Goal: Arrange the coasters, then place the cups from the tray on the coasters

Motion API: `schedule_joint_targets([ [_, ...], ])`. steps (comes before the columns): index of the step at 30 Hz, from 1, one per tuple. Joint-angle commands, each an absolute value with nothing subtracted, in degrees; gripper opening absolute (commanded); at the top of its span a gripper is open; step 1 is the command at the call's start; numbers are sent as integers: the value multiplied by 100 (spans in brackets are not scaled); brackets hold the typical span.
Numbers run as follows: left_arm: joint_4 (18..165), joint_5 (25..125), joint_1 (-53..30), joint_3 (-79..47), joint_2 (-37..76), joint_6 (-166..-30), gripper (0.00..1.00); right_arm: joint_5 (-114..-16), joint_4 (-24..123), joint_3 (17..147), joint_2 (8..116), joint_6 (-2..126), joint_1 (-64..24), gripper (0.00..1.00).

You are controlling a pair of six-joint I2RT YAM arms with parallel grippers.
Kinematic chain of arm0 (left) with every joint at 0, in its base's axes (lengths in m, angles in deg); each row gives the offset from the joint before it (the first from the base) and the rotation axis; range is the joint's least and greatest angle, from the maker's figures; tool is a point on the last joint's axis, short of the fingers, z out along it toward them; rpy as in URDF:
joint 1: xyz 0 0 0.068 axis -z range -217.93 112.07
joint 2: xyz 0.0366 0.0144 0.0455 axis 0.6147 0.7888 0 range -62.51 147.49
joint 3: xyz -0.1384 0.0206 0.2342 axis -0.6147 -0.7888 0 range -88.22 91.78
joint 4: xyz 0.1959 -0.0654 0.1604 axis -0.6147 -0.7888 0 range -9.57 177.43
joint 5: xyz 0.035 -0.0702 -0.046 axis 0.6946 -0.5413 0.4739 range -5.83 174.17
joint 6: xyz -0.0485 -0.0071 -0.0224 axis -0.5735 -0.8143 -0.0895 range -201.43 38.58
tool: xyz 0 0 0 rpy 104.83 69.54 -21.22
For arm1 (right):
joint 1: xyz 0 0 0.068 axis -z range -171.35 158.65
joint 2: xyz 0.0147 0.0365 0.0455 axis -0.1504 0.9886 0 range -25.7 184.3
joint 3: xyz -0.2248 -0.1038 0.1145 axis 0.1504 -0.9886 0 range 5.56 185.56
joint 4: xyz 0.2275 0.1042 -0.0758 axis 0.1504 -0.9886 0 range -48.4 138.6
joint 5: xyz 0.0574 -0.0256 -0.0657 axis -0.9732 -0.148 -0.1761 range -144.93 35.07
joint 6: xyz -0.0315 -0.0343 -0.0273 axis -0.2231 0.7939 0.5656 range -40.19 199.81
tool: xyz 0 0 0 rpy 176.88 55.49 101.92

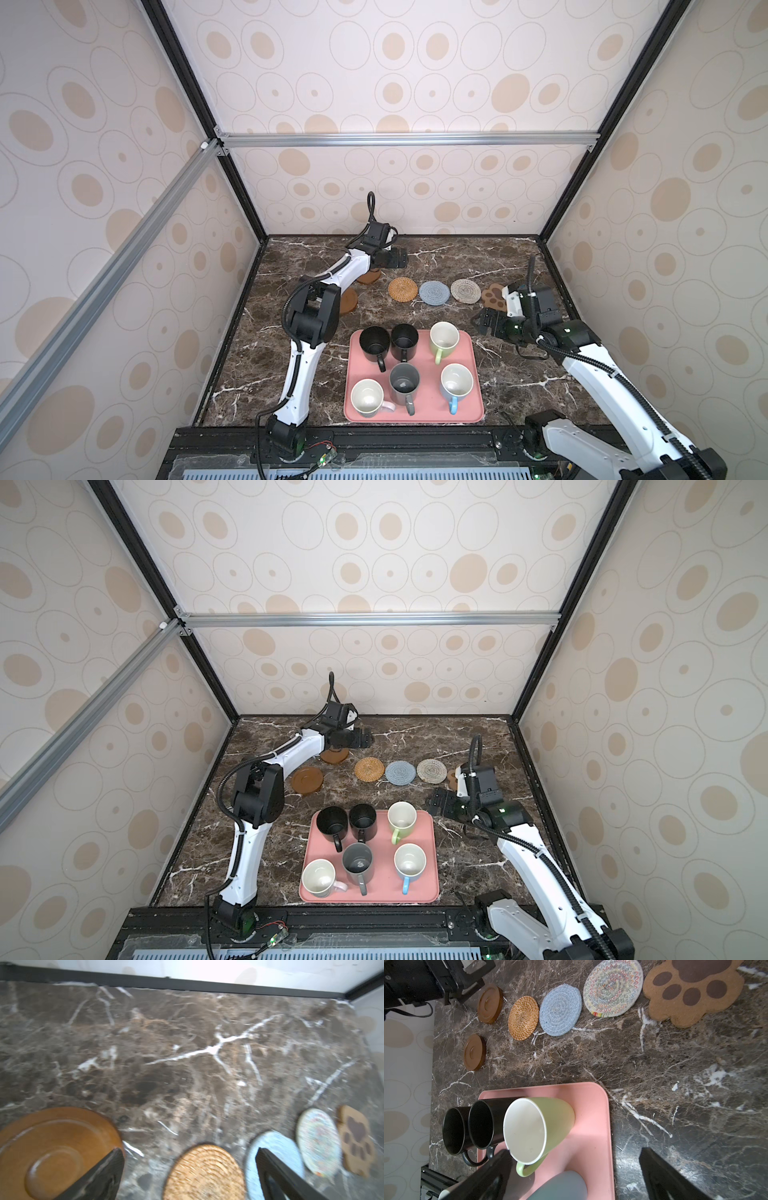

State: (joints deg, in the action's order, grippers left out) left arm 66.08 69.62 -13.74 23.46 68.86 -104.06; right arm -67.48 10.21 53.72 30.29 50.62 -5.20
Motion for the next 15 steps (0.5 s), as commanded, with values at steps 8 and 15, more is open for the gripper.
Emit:
schedule_joint_targets([
  [8, 7414, 6703, -715, 860, 5914, -10697, 100, -6732, 975, 5258, 2983, 4990, -567, 100],
  [15, 7543, 6617, -589, 447, 5933, -10853, 100, -6767, 1009, 5232, 3043, 4985, -564, 100],
])
